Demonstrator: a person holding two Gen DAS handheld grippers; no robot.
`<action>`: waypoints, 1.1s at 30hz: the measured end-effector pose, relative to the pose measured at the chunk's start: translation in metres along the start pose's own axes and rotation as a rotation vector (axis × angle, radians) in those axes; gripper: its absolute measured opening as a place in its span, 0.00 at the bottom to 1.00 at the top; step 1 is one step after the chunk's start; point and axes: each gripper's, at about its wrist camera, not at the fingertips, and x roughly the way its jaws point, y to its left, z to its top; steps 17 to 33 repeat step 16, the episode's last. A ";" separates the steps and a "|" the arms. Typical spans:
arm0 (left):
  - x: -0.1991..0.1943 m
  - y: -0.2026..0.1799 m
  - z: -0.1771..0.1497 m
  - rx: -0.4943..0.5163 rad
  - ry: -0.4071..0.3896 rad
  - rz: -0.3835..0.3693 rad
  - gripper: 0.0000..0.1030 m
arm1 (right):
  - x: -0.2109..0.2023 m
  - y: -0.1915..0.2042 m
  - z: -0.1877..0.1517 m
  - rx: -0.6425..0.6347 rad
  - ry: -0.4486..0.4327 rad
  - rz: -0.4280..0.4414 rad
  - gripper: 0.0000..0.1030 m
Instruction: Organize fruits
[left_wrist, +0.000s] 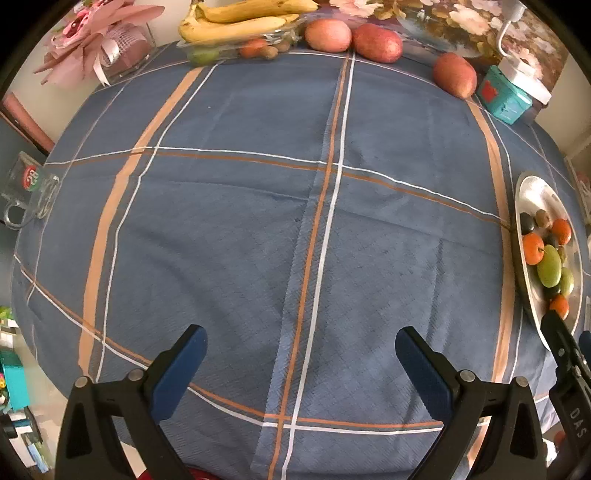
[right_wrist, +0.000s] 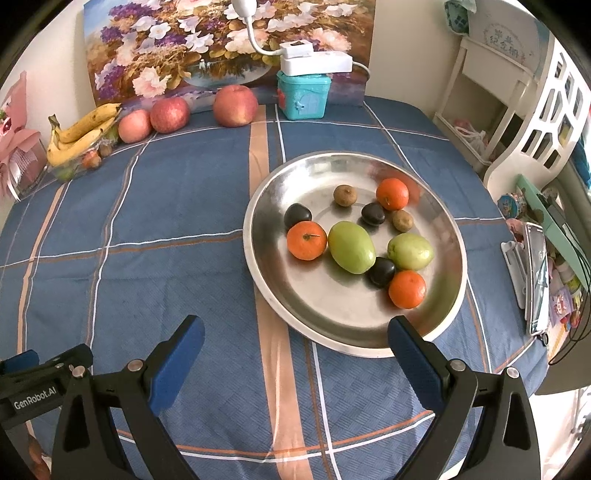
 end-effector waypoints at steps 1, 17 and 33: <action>0.000 0.001 0.000 -0.003 0.000 0.000 1.00 | 0.000 0.000 0.000 0.002 0.001 0.000 0.96; -0.004 0.002 0.001 -0.006 -0.022 0.013 1.00 | 0.001 -0.007 0.001 0.039 0.012 0.003 0.96; -0.004 0.002 0.001 -0.006 -0.022 0.013 1.00 | 0.001 -0.007 0.001 0.039 0.012 0.003 0.96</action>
